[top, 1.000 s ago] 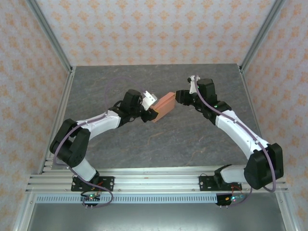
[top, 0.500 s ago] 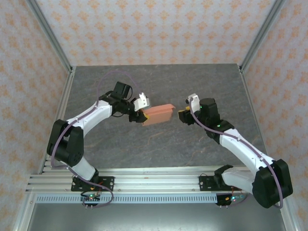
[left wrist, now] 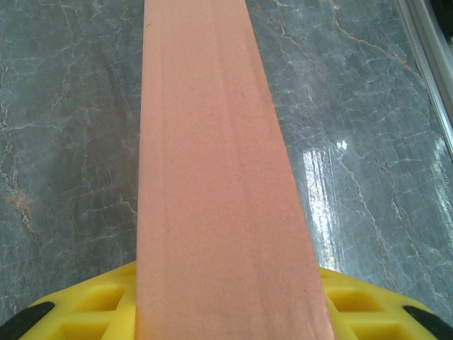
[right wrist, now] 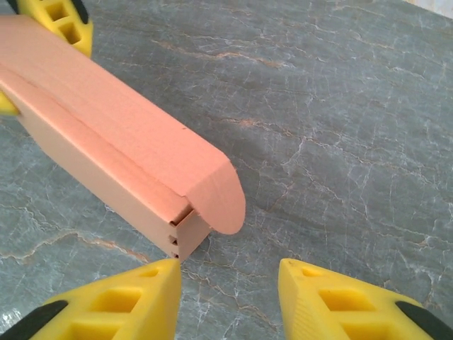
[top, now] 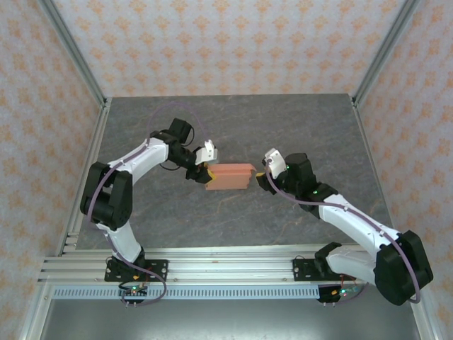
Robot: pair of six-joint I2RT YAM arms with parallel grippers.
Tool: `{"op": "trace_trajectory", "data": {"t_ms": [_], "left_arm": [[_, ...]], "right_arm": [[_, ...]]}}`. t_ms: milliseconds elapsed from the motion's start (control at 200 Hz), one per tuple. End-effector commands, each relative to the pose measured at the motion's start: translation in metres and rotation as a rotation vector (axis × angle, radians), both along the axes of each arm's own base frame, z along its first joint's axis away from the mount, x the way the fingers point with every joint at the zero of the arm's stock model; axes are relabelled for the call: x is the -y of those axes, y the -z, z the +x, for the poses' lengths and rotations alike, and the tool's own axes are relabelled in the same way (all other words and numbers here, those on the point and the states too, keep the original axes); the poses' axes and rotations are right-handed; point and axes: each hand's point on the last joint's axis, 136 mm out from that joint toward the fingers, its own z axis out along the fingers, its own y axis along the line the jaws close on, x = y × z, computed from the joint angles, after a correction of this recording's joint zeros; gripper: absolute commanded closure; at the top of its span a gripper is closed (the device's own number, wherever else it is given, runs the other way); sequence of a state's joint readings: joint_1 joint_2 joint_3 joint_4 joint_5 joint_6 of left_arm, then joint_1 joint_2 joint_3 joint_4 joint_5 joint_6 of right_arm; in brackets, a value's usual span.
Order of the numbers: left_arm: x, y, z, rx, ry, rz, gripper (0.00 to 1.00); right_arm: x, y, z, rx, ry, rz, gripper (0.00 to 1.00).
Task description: Fold the paper box
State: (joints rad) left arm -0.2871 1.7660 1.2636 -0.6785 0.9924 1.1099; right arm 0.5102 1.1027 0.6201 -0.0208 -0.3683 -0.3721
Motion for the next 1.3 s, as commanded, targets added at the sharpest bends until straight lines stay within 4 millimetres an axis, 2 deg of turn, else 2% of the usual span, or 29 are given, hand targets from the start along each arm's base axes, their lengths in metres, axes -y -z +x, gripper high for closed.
{"op": "trace_trajectory", "data": {"t_ms": [0, 165, 320, 350, 796, 916, 1101, 1296], "left_arm": [[0.003, -0.005, 0.001, 0.001, 0.024, -0.021, 0.71], [0.003, -0.002, 0.006, 0.016, 0.012, -0.009, 0.71], [0.002, -0.002, 0.007, 0.017, 0.011, -0.002, 0.71], [0.003, -0.001, 0.007, 0.019, 0.013, -0.001, 0.71], [0.006, 0.005, 0.006, 0.025, 0.027, 0.04, 0.7], [0.007, 0.006, 0.006, 0.027, 0.032, 0.045, 0.7], [0.008, 0.009, 0.008, 0.031, 0.024, 0.065, 0.67], [0.008, 0.014, 0.019, 0.036, -0.031, 0.1, 0.63]], "right_arm": [[-0.011, -0.005, -0.003, 0.044, -0.09, -0.021, 0.6], [-0.016, 0.001, -0.006, 0.038, -0.147, -0.046, 0.61], [-0.02, 0.0, 0.0, 0.044, -0.169, -0.073, 0.62], [-0.02, 0.006, 0.003, 0.032, -0.163, -0.085, 0.62], [-0.02, 0.016, 0.024, 0.035, -0.123, -0.132, 0.7], [-0.022, 0.015, 0.031, 0.039, -0.113, -0.134, 0.74], [-0.023, 0.009, 0.037, 0.035, -0.084, -0.122, 0.87], [-0.022, 0.007, 0.038, -0.006, -0.04, -0.086, 0.97]]}}
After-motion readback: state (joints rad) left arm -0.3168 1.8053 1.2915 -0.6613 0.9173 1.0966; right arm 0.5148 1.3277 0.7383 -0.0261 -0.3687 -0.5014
